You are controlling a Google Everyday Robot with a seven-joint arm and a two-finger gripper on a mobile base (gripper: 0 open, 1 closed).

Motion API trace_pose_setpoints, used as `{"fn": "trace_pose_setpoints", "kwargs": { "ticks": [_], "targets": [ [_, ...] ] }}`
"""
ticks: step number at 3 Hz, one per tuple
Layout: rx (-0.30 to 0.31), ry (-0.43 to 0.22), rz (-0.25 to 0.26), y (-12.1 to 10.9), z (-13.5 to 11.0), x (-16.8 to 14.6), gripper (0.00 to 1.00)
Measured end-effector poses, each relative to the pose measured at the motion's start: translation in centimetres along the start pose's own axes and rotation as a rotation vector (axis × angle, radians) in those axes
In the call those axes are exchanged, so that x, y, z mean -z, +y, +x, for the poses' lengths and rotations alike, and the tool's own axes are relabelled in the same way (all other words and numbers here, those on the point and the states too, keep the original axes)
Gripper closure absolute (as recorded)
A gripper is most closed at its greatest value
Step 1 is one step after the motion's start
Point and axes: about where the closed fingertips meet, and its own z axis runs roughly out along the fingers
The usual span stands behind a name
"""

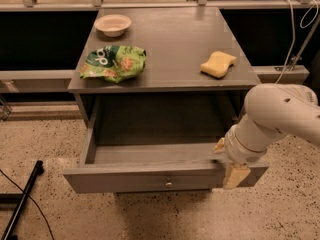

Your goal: Open top drawer

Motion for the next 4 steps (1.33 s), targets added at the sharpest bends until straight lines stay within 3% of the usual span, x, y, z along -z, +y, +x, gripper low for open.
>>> {"fn": "trace_pose_setpoints", "kwargs": {
  "ticks": [1, 2, 3, 4],
  "targets": [
    [0.029, 0.028, 0.040, -1.4, -1.4, 2.2, 0.28],
    [0.088, 0.035, 0.061, -4.8, -4.4, 2.5, 0.44],
    [0.112, 0.032, 0.072, -8.5, -7.1, 0.3, 0.67],
    [0.003, -0.008, 0.071, -11.7, -7.1, -4.9, 0.97]
  ]
}}
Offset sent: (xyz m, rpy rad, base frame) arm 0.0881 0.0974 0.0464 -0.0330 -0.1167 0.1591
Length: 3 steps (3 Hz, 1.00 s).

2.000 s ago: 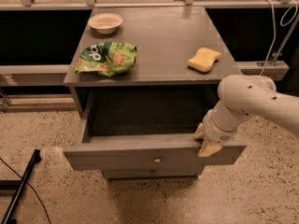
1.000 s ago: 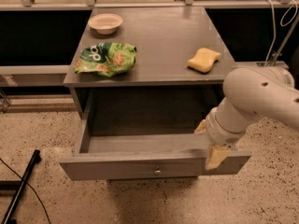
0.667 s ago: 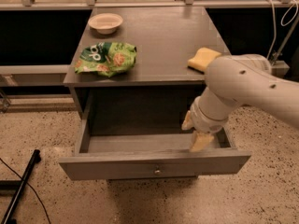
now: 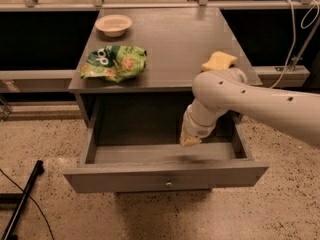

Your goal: Open top drawer

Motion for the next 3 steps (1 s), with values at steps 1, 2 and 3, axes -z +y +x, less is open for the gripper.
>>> {"fn": "trace_pose_setpoints", "kwargs": {
  "ticks": [1, 2, 3],
  "targets": [
    [-0.081, -0.029, -0.026, -0.4, 0.4, -3.5, 1.00],
    [-0.100, -0.081, -0.098, 1.1, 0.2, -5.2, 1.00],
    [-0.059, -0.101, -0.178, 4.7, -0.3, -4.9, 1.00]
  ]
}}
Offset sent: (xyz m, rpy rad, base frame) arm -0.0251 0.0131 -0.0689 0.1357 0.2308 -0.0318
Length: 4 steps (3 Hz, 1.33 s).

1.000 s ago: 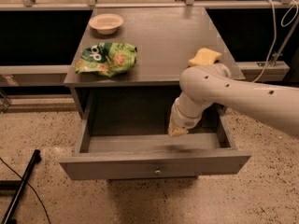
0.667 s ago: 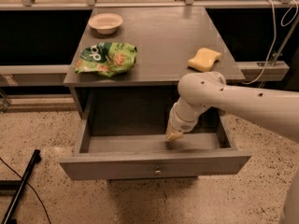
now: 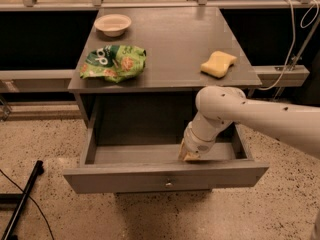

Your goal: Open top drawer

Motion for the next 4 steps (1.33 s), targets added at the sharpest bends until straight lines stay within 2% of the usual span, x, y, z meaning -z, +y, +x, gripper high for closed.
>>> {"fn": "trace_pose_setpoints", "kwargs": {
  "ticks": [1, 2, 3, 4],
  "targets": [
    [0.009, -0.003, -0.017, 0.7, -0.1, 0.0, 1.00],
    [0.033, -0.050, -0.070, 4.7, -0.3, 0.7, 1.00],
    [0.037, -0.059, -0.071, 4.7, -0.3, 0.9, 1.00],
    [0.057, -0.103, -0.075, 4.7, -0.4, 1.9, 1.00]
  ]
}}
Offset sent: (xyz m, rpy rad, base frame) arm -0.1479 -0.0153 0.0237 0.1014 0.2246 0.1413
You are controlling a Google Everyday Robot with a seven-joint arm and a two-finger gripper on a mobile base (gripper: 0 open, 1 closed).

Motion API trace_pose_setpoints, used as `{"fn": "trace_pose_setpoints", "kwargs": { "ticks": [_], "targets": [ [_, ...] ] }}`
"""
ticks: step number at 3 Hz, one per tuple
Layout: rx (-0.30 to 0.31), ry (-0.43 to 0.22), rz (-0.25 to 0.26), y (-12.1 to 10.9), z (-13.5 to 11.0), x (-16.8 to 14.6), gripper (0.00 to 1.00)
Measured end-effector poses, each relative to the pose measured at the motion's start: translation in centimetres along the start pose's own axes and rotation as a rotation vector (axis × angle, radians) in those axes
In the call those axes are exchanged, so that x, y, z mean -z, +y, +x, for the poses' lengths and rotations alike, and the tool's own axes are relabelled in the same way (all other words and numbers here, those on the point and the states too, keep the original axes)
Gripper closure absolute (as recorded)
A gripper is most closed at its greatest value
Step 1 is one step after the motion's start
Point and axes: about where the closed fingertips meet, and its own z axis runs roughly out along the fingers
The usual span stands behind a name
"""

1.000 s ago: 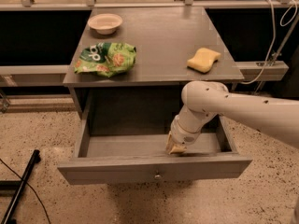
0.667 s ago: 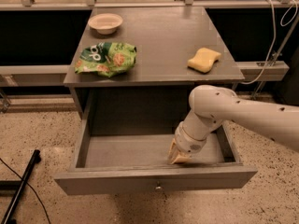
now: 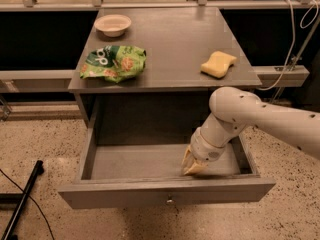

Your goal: Open top drawer

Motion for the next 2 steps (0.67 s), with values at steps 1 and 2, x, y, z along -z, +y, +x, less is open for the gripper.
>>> {"fn": "trace_pose_setpoints", "kwargs": {
  "ticks": [1, 2],
  "targets": [
    [0.066, -0.101, 0.098, 0.3, -1.4, 5.6, 1.00],
    [0.167, -0.147, 0.232, 2.7, -0.7, 13.6, 1.00]
  ]
}}
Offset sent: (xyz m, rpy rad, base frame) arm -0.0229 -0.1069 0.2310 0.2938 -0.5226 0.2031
